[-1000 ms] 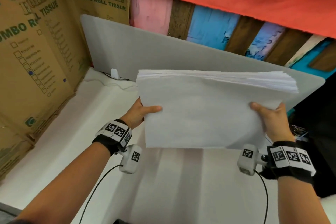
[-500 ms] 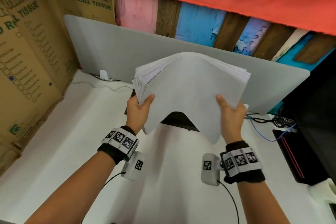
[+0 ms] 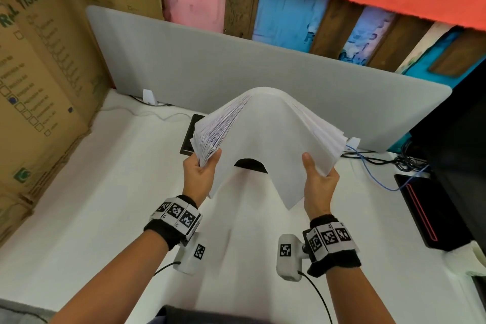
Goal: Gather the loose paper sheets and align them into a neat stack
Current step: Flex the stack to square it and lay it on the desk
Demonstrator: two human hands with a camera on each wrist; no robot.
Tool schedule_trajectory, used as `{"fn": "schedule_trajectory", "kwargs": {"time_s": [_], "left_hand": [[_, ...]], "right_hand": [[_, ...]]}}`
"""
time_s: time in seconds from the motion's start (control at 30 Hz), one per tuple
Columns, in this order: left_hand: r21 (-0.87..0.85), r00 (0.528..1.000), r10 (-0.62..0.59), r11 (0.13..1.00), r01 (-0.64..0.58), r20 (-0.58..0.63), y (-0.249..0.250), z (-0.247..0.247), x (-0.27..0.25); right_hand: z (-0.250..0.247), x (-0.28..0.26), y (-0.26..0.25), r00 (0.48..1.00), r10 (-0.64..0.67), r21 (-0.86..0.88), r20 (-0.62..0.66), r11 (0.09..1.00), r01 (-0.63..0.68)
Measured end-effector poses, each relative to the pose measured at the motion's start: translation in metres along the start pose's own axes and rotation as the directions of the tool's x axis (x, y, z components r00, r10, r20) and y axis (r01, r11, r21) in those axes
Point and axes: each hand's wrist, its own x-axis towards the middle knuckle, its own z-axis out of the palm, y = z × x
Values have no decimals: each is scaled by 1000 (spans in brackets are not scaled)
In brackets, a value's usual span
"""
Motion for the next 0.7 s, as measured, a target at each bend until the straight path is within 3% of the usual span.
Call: {"fn": "schedule_trajectory", "kwargs": {"time_s": [0.17,0.3,0.6,0.7], "left_hand": [[17,992,-123,992,123,35,-25,-22,-13],[-22,990,-139,990,139,13,-25,-26,-10],[-46,999,1,999,1,48,-11,-26,-3],[-104,998,53,993,-56,-27,-5,-21,-6]], "right_hand": [[-24,-13,33,987,139,-67,84,989,-133],[-34,-8,36,981,172,-61,90,984,-167],[-35,5,28,984,136,-36,119,991,-132],[-34,4,30,987,125,-38,100,992,-122]]}}
